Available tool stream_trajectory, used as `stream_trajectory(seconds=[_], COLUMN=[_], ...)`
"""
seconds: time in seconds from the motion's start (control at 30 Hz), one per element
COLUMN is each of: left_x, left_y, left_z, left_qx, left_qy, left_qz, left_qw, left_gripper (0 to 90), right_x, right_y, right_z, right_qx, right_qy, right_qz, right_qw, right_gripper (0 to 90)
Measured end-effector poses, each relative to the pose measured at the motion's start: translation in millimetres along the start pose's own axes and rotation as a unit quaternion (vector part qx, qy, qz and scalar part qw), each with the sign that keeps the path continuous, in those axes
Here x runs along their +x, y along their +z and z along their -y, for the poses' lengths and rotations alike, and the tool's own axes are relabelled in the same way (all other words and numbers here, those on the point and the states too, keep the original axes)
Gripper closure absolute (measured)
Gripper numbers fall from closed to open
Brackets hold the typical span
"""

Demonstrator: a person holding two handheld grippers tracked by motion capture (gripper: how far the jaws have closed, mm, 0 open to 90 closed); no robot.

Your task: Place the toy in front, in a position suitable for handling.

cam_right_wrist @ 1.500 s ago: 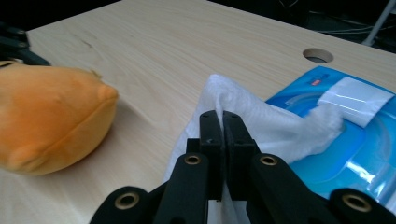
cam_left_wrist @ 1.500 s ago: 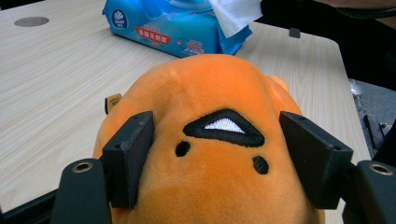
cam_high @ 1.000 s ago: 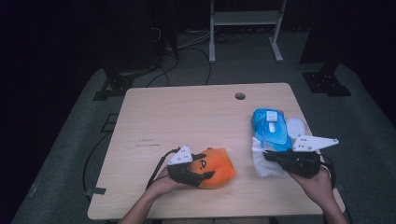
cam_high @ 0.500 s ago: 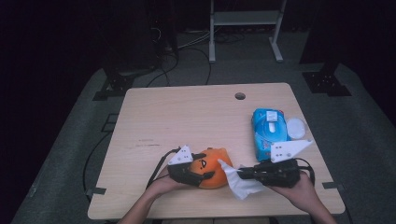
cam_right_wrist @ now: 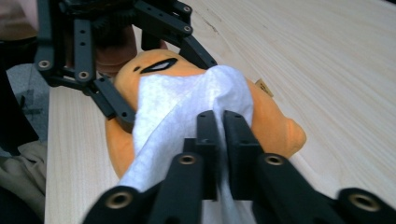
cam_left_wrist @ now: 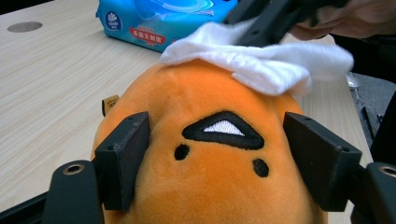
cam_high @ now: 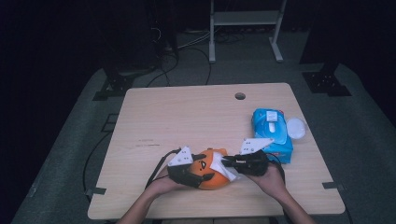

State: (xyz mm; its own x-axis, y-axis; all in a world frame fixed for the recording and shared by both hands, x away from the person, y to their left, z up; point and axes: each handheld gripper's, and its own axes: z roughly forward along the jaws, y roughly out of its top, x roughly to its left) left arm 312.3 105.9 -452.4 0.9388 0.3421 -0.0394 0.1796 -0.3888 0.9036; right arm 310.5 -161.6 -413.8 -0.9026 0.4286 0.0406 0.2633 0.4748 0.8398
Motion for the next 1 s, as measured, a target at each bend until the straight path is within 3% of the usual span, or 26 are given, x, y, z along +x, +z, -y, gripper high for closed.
stream_trajectory(seconds=[0.1,0.17,0.27,0.43,0.53,0.73,0.87,0.9,1.0], left_x=[-0.2,-0.2,-0.5,-0.3,-0.8,-0.5,-0.6,-0.5,0.5], left_y=[0.4,0.4,0.6,0.7,0.9,0.3,-7.7,-13.4,-16.2], left_z=[-0.2,-0.3,-0.3,-0.7,-2.7,-3.8,-13.8,-17.2,-14.4], left_qx=[-0.001,-0.001,-0.002,-0.001,0.01,0.018,0.031,0.031,0.051], left_qy=[-0.002,-0.002,-0.003,-0.001,0.01,0.016,0.019,0.014,0.029], left_qz=[-0.002,-0.002,-0.002,-0.001,0.003,0.008,0.002,-0.001,-0.011], left_qw=[1.0,1.0,1.0,1.0,0.9999,0.9997,0.9993,0.9994,0.9983], left_gripper=[25.0,25.0,25.0,25.0,24.9,22.3,13.1,12.8,14.6], right_x=[2.9,5.4,9.1,12.5,13.2,16.6,16.2,16.0,15.0], right_y=[-4.8,-7.5,-7.3,-1.4,5.0,15.8,16.0,15.8,15.5], right_z=[-1.0,-0.1,0.9,-1.6,-4.1,-3.3,0.1,0.6,1.5], right_qx=[-0.006,-0.012,-0.011,-0.009,-0.007,0.003,-0.004,-0.004,-0.007], right_qy=[-0.004,-0.006,-0.011,-0.024,-0.03,-0.04,-0.028,-0.025,-0.018], right_qz=[0.009,0.007,-0.001,-0.01,-0.008,0.009,0.004,0.002,-0.002], right_qw=[0.9999,0.9999,0.9999,0.9996,0.9995,0.9991,0.9996,0.9997,0.9998], right_gripper=[69.7,69.0,60.6,53.6,52.6,64.6,71.0,71.9,73.0])
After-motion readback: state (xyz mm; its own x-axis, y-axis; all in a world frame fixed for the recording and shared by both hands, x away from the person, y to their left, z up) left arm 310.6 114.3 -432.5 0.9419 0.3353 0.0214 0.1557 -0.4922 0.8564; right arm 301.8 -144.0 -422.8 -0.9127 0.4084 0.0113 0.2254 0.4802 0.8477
